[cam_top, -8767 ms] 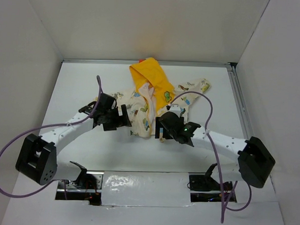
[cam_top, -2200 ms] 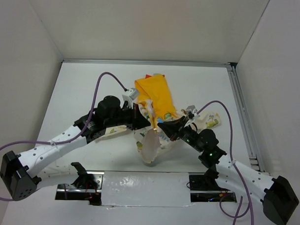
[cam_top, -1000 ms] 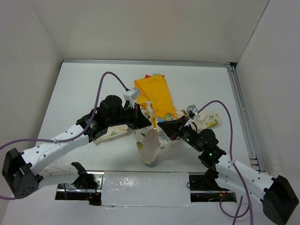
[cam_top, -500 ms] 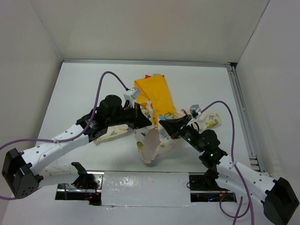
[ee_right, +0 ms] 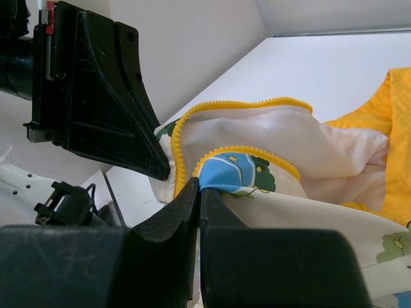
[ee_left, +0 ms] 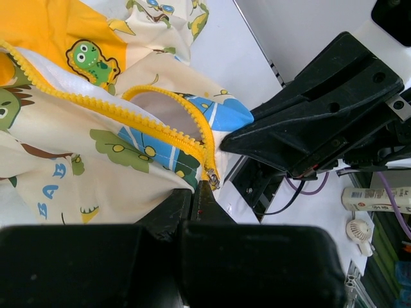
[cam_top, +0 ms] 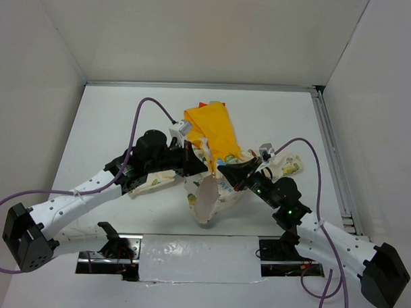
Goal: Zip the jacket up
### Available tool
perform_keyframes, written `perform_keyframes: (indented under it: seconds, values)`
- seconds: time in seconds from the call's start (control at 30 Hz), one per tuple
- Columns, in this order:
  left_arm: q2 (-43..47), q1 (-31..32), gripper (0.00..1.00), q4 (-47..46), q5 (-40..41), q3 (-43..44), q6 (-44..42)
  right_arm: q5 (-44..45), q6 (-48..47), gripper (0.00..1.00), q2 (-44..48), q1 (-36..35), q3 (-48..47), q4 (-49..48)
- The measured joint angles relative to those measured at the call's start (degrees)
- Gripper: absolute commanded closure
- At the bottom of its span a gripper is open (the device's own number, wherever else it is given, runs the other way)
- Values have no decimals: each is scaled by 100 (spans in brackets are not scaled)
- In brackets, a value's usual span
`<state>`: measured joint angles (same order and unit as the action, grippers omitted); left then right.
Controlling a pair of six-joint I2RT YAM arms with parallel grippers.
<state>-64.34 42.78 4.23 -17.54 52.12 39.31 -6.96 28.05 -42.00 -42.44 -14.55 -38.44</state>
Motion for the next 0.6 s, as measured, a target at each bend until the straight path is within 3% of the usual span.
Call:
perform_keyframes:
  seconds: [0.6]
  values:
    - [13,-7,100,0,70,0,4,-170,-20,100,-31,0,-2,44]
